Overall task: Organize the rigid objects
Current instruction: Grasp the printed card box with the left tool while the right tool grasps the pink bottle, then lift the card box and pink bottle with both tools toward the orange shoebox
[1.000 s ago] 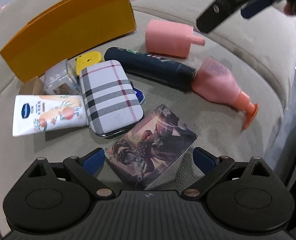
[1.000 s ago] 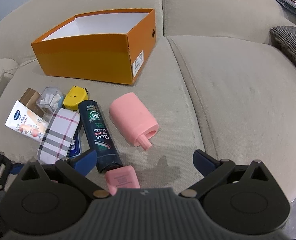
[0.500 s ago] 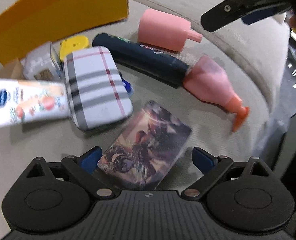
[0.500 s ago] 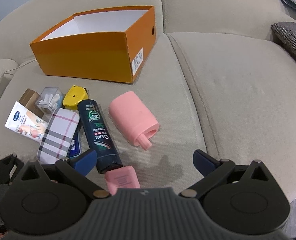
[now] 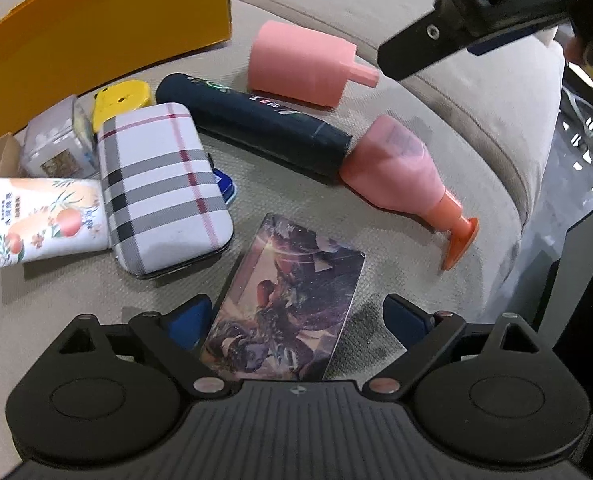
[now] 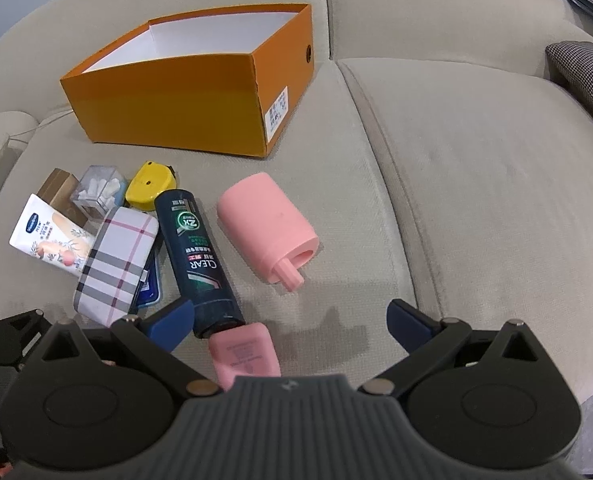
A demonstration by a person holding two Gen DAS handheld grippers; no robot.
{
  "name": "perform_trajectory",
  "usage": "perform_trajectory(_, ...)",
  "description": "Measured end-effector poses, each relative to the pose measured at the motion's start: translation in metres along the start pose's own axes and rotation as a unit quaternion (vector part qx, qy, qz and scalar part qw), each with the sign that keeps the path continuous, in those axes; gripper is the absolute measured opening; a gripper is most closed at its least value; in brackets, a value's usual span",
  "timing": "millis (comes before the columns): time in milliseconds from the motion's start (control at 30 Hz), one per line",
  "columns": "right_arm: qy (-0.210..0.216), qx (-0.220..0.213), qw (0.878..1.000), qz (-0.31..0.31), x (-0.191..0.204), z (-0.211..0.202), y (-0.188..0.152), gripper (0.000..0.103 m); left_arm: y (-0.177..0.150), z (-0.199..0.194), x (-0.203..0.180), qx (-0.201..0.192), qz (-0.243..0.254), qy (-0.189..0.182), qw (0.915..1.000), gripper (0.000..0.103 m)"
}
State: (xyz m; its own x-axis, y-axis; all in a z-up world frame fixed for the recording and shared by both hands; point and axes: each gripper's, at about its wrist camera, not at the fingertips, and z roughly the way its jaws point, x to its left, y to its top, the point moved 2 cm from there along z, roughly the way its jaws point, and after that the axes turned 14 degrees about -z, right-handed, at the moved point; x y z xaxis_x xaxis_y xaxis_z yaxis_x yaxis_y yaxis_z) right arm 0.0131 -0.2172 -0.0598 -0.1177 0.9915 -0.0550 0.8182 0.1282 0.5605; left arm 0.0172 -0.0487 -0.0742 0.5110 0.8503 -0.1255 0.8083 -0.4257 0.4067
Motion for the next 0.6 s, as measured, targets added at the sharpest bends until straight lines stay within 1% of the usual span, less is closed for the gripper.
perform_trajectory(100,0.005,0.002,1.000,0.005,-0.002,0.002,0.000,0.102,-0.003,0.001,0.005,-0.005,0.000,0.004,1.0000,0.103)
perform_trajectory(133,0.008,0.004,1.000,0.005,-0.002,0.002,0.000,0.102,-0.003,0.001,0.006,-0.010,-0.003,0.009,0.9999,0.096)
perform_trajectory(167,0.011,0.005,1.000,0.005,-0.002,0.003,0.000,0.102,-0.004,0.000,0.008,-0.016,-0.011,0.016,0.9997,0.083)
perform_trajectory(267,0.021,0.014,1.000,0.006,-0.002,0.006,-0.002,0.102,-0.004,-0.006,0.016,-0.021,-0.035,0.012,0.9991,0.076)
perform_trajectory(367,0.038,0.025,0.999,0.009,-0.002,0.011,-0.006,0.102,-0.003,-0.011,0.022,-0.021,-0.058,0.006,0.9981,0.073)
perform_trajectory(467,0.063,0.034,0.997,0.008,0.000,0.016,-0.011,0.102,-0.005,-0.016,0.023,-0.020,-0.075,0.015,0.9969,0.072)
perform_trajectory(500,0.068,0.037,0.997,0.006,0.002,0.018,-0.012,0.101,-0.006,-0.017,0.023,-0.019,-0.079,0.023,0.9965,0.071)
perform_trajectory(533,0.070,0.040,0.997,0.001,0.004,0.020,-0.013,0.099,-0.007,-0.018,0.022,-0.017,-0.079,0.029,0.9963,0.071)
perform_trajectory(567,0.068,0.045,0.997,-0.004,0.006,0.023,-0.014,0.092,-0.009,-0.019,0.021,-0.016,-0.082,0.034,0.9960,0.071)
perform_trajectory(600,0.063,0.050,0.997,-0.008,0.008,0.026,-0.015,0.089,-0.010,-0.020,0.021,-0.014,-0.089,0.037,0.9952,0.071)
